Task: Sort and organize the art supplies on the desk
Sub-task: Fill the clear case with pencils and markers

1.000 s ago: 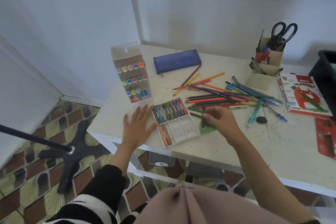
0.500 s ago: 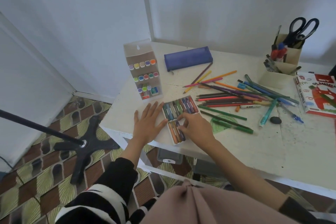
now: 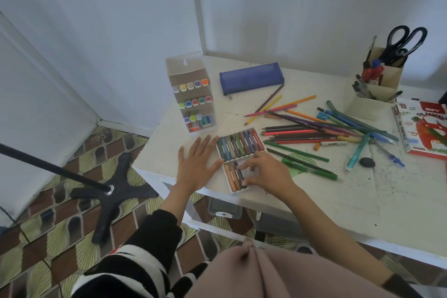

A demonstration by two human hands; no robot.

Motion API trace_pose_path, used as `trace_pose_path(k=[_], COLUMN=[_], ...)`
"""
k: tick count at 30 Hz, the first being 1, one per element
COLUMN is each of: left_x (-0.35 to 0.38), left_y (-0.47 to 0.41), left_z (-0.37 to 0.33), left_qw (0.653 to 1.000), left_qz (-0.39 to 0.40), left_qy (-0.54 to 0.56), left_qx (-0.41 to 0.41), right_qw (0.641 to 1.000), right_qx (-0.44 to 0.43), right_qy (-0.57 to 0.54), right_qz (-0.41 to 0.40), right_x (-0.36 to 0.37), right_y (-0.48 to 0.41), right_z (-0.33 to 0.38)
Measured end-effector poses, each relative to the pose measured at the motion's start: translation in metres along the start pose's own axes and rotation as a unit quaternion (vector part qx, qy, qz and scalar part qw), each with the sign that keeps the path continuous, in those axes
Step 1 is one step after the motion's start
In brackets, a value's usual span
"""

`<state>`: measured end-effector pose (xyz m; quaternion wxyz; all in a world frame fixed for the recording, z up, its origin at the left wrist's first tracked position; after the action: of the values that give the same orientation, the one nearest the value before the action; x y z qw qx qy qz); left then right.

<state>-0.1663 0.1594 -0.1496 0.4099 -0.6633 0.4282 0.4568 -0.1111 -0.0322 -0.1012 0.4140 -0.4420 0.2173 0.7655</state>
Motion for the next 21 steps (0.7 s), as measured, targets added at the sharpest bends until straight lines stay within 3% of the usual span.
trace_pose_path(k=[5, 9, 14, 17, 21], left_x=[0.002, 0.003, 0.002, 0.003, 0.002], left_y=[0.000, -0.001, -0.001, 0.000, -0.001], left_z=[0.001, 0.002, 0.001, 0.001, 0.000], left_qw=[1.000, 1.000, 1.000, 1.000, 1.000], left_qz=[-0.002, 0.002, -0.007, -0.010, -0.006], left_qy=[0.002, 0.002, 0.008, 0.007, 0.000], left_qx=[0.002, 0.002, 0.006, 0.007, 0.005], right_qw=[1.000, 0.992, 0.962, 0.951, 0.956], right_qx=[-0.029, 0.059, 0.177, 0.223, 0.215], right_qy=[0.013, -0.042, 0.064, 0.087, 0.098], right_qz=[-0.003, -0.099, -0.200, -0.196, -0.173], right_x=[-0.007, -0.046, -0.097, -0.105, -0.099], right_y=[0.000, -0.012, -0.005, -0.003, -0.007], right_z=[-0.003, -0.038, -0.122, -0.158, -0.167])
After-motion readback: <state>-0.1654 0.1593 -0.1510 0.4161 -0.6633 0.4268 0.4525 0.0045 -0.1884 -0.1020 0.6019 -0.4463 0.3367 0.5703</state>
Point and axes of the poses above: each hand's wrist, its own y-axis away from the middle knuckle, its own x-axis out of the palm, z = x × y, the point moved 4 cm from there along -y, towards the middle knuckle, and after that the axes turned 14 degrees about -z, right-handed, at the moved point
